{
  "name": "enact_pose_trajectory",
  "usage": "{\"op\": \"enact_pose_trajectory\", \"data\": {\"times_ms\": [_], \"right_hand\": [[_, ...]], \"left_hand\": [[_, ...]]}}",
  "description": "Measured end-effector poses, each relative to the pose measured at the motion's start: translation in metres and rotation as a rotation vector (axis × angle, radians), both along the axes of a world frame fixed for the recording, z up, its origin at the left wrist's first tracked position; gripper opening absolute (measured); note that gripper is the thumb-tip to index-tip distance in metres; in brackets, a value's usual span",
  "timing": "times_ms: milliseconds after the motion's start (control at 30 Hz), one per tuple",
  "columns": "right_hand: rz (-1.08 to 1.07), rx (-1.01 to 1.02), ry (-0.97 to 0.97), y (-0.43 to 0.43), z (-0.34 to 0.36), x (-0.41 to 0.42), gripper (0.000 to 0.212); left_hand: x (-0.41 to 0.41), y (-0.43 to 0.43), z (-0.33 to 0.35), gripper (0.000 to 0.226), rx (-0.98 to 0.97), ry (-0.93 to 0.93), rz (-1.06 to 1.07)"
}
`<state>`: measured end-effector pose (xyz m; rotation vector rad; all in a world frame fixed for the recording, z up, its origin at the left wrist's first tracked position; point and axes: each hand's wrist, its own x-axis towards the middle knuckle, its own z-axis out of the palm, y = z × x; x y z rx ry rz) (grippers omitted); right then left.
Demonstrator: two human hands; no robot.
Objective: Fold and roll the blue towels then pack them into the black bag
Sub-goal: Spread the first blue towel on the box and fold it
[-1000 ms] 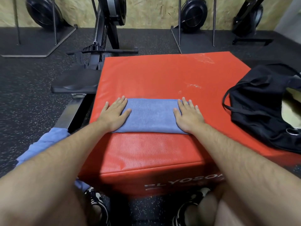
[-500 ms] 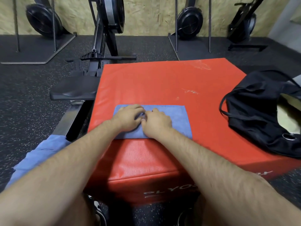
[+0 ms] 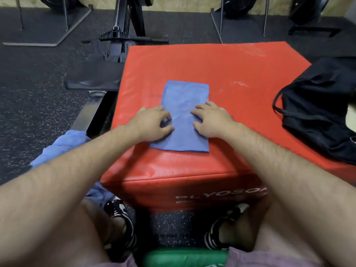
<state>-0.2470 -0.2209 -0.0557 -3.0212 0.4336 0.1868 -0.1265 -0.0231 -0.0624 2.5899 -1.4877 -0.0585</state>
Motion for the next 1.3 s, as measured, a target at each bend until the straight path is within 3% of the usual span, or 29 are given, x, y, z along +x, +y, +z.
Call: {"op": "enact_pose_trajectory", "data": {"times_ms": [167, 300, 500, 600, 767, 1000, 1133, 1300], "right_hand": [[0.194, 0.094, -0.206, 0.005, 0.002, -0.020, 0.033], [0.359, 0.256, -0.139, 0.019, 0.013, -0.038, 0.008], [0.345, 0.318, 0.008, 0.016, 0.007, -0.061, 0.039], [0.353, 0.303, -0.026, 0.008, 0.004, -0.061, 0.037], [0.396, 0.219, -0.066, 0.007, 0.009, -0.064, 0.015], [0.397, 0.138, -0.096, 0.007, 0.009, -0.068, 0.024], [0.327, 0.219, -0.141, 0.001, 0.012, -0.069, 0.019], [0.206, 0.372, -0.159, -0.007, 0.009, -0.070, 0.024]], "left_hand": [[-0.016, 0.015, 0.000, 0.033, -0.068, -0.056, -0.062], [-0.028, 0.030, 0.000, 0.010, -0.135, 0.121, -0.289], [-0.028, 0.054, -0.009, 0.030, -0.096, 0.205, -0.310], [-0.022, 0.058, -0.007, 0.028, -0.101, 0.226, -0.286], [-0.018, 0.054, -0.002, 0.030, -0.081, 0.226, -0.294], [-0.023, 0.045, 0.003, 0.017, -0.039, 0.117, -0.288], [-0.024, 0.047, 0.004, 0.028, -0.013, 0.098, -0.287], [-0.021, 0.047, 0.008, 0.016, -0.057, 0.161, -0.187]]}}
